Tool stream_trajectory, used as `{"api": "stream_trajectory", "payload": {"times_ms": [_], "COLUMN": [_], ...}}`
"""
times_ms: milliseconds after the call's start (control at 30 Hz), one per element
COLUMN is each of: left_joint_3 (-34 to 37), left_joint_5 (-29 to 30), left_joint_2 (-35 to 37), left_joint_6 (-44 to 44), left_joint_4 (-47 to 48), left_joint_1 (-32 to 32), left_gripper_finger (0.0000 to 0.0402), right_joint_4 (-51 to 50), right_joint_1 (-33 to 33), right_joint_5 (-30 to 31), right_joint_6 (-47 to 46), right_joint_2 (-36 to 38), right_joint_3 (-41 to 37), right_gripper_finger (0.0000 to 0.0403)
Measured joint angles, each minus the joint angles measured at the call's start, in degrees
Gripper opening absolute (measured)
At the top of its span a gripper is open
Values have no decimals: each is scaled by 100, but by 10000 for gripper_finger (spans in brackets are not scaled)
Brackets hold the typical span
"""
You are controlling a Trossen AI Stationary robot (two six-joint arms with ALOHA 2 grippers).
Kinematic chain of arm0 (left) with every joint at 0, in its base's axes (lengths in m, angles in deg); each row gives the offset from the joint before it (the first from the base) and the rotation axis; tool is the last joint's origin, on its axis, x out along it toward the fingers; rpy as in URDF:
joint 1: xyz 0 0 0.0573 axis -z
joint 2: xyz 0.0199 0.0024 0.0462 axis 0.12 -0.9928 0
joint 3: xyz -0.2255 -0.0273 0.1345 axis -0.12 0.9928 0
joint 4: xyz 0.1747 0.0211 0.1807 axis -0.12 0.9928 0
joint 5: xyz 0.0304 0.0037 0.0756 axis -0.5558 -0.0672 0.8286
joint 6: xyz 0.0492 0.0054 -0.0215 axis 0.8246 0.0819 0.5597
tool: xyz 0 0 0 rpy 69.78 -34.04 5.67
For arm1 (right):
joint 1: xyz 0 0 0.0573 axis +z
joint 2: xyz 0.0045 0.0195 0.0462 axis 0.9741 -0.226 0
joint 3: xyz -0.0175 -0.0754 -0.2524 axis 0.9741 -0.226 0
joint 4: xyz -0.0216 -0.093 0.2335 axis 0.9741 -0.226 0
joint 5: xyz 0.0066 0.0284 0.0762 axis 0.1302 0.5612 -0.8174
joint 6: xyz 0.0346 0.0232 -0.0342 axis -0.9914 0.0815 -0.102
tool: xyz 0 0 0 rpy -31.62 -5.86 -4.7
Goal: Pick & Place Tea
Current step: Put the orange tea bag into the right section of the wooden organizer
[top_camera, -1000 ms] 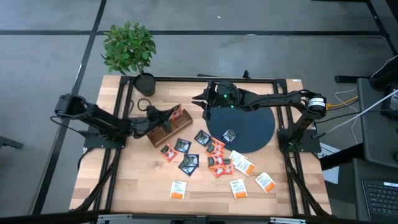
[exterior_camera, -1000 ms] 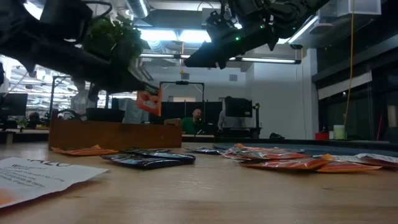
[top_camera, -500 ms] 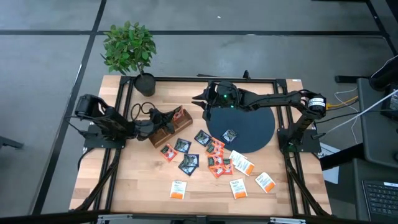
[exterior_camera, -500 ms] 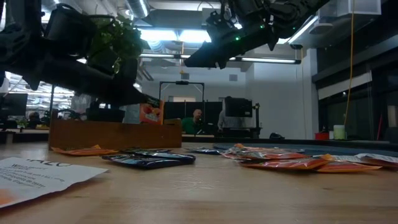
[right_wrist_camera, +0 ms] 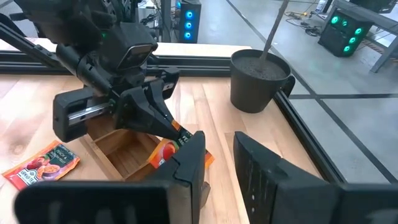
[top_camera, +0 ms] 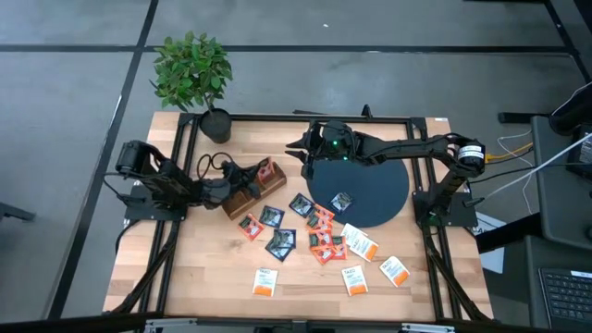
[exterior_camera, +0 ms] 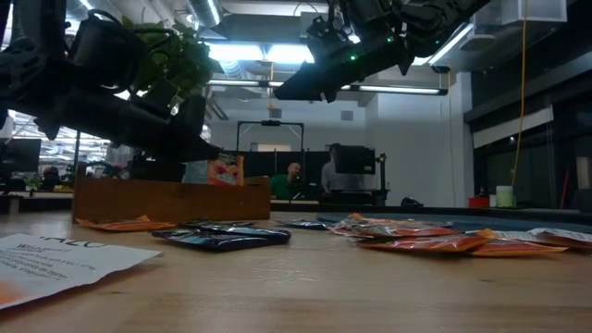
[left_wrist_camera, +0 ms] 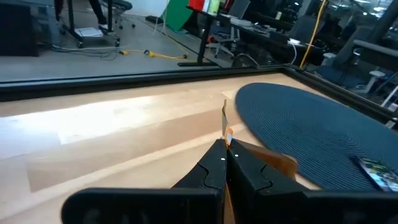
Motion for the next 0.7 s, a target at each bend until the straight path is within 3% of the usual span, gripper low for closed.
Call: {"api": "stream_trajectory", "payload": {"times_ms": [467, 700], "left_joint_3": [-277, -291], "left_joint_5": [-79, 23], "left_joint_2": [0, 0], "left_joint_6": [471, 214], "left_joint_4": [8, 403], "left_joint_1": [-58, -56], "left_gripper_finger": [3, 3], "right_joint_4": [2, 2], "right_joint_1": [0, 0], "right_joint_5": [0, 0], "right_joint_6": [0, 2], "right_joint_2": [0, 0], "right_joint_3": [0, 0], "right_gripper_finger": [87, 87]}}
